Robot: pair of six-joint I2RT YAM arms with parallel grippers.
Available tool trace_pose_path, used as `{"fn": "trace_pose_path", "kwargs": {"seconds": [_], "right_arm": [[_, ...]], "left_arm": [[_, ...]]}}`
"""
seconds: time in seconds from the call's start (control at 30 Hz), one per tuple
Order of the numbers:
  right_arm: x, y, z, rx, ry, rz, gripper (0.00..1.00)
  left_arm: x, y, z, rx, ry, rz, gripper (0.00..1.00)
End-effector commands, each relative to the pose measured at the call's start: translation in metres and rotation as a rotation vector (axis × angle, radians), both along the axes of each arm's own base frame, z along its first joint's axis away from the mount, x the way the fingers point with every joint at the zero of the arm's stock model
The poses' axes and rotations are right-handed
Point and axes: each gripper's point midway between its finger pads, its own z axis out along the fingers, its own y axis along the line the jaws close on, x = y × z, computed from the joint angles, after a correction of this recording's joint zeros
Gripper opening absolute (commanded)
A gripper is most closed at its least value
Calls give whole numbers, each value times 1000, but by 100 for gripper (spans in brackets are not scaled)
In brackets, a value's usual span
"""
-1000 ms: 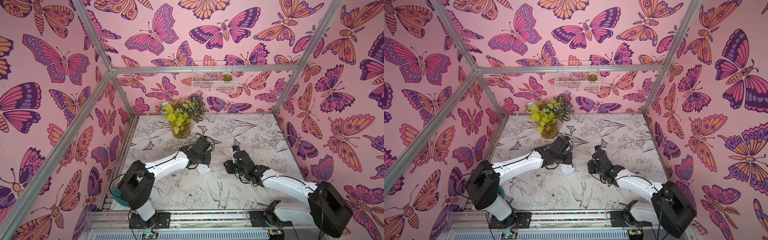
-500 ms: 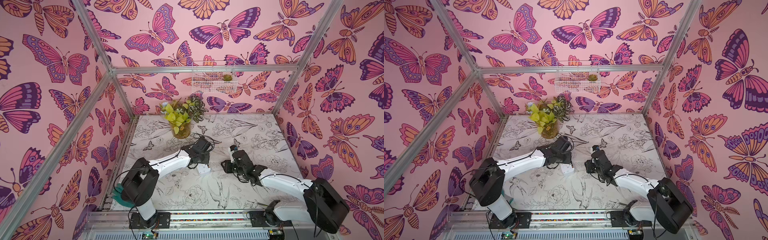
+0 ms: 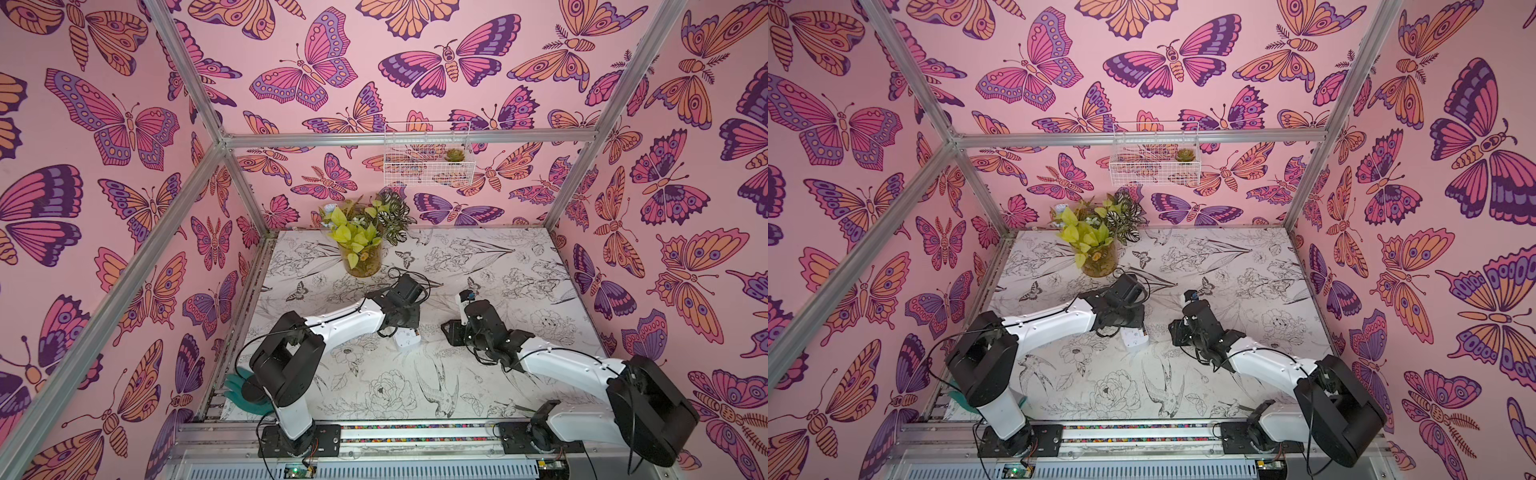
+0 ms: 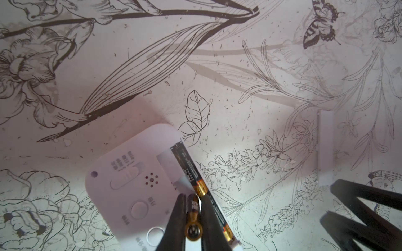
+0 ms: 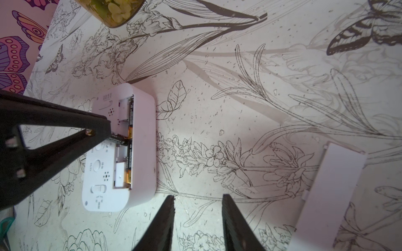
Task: Insert the battery into the alarm
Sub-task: Install the battery in the alarm.
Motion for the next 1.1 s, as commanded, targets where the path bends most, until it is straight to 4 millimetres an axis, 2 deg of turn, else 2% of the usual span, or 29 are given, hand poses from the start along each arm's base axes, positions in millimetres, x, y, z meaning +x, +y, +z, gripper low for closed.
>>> {"fn": "trace_pose_path", "kwargs": {"seconds": [0.0,0.2,0.3,0.5,0.77,1.07], "right_arm": [[2,1,0,1,7,-1,38],[1,0,1,0,3,-1,38],[1,0,1,1,4,-4,38],[1,1,0,5,7,0,38],[0,2,0,7,9,6,38],[-2,7,0,11,12,42,39]], "left_arm": [[-2,3,-7,14,40,7,0],[-1,5,-14,25,52,9,0],[1,8,-13,41,41,10,19],[4,8,-12,49,38,-2,31],[7,12,-4,61,18,4,32],[12,16,23,39,-48,3,30]]}}
